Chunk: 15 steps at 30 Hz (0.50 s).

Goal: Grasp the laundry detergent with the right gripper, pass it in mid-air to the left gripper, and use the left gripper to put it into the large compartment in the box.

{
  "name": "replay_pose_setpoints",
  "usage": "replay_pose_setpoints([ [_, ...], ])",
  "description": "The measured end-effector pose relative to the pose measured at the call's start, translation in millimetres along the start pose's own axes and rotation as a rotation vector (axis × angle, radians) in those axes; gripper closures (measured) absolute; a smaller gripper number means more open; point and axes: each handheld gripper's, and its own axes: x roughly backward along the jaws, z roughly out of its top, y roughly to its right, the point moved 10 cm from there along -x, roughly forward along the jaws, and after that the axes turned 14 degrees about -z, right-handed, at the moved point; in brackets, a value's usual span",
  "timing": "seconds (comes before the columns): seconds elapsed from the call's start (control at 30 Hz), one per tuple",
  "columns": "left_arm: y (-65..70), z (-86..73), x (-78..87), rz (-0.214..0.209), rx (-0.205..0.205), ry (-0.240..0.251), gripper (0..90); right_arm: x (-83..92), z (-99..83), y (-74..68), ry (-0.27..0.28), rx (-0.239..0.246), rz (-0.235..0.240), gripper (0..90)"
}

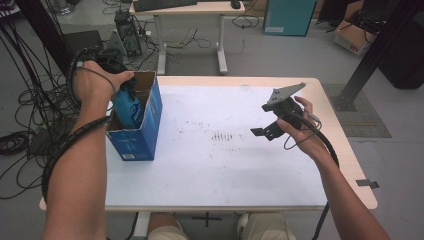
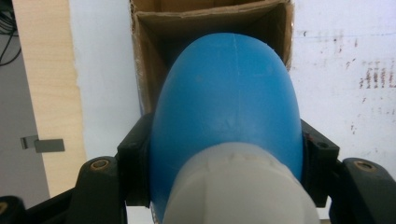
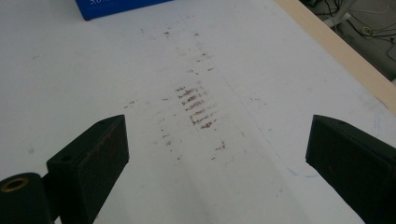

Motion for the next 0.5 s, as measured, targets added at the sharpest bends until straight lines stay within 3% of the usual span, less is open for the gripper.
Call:
replay_pose_setpoints([
  [0.5, -4.8, -3.6, -29.2, 0.015, -0.017, 0.003, 37.0, -6.3, -6.5, -1.9, -0.011, -0.005, 0.007, 6.0],
])
